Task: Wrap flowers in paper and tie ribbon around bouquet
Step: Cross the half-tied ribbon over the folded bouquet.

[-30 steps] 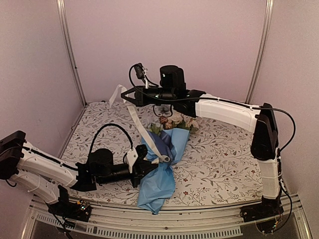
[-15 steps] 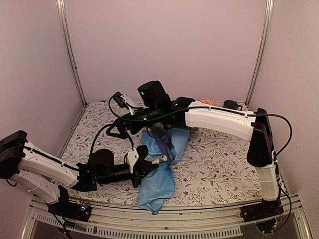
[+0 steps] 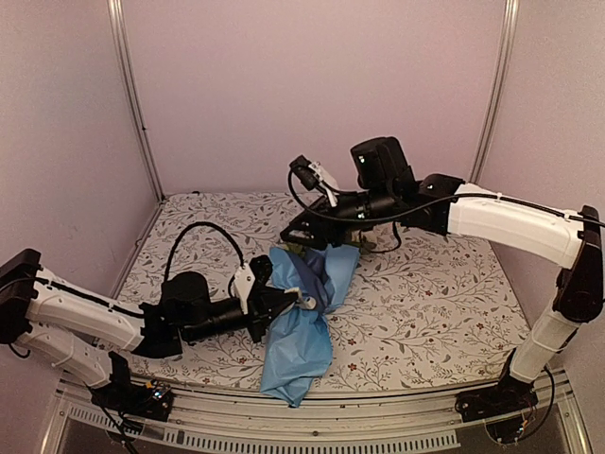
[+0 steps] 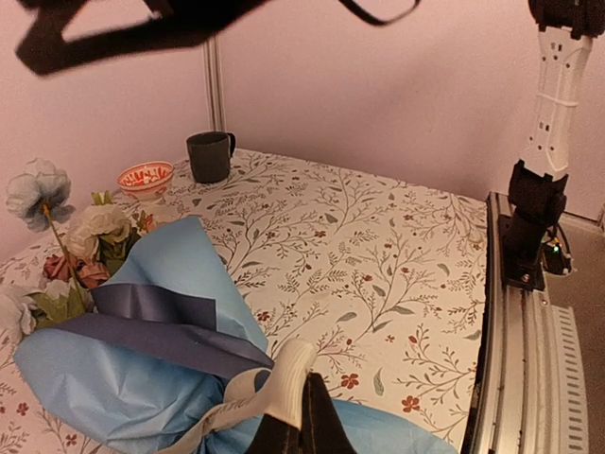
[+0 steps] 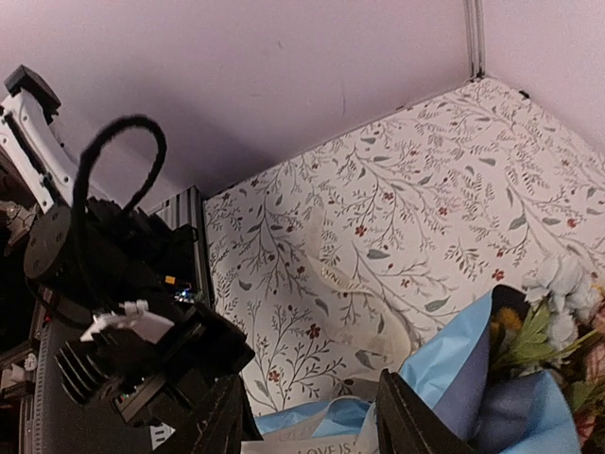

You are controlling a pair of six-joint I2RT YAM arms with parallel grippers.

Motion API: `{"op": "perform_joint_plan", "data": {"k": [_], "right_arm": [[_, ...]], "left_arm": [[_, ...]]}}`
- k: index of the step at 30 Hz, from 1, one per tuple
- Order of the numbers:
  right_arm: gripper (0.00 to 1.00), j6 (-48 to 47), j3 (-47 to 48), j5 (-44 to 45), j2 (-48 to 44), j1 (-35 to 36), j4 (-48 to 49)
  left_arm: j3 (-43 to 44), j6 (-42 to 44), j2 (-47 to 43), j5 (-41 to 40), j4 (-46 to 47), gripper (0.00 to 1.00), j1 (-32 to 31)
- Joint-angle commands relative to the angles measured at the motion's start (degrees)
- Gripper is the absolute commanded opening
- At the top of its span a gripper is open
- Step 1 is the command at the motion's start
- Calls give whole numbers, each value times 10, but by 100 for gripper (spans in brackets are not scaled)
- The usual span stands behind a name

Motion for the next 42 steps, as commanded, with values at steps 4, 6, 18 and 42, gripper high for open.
{"op": "perform_joint_plan", "data": {"k": [4, 6, 18, 42], "right_arm": [[50, -18, -134, -119, -13, 6, 101], [50, -20, -142, -124, -8, 6, 101], [35, -18, -142, -157, 16, 6, 91], [0, -30, -158, -113, -5, -4, 69]], "left_arm": [[13, -17, -3, 31, 14, 0, 40], [16, -16, 0, 37, 14, 0, 42], [16, -23, 8, 48, 15, 0, 47], [29, -29, 1, 52, -31, 15, 56]]}}
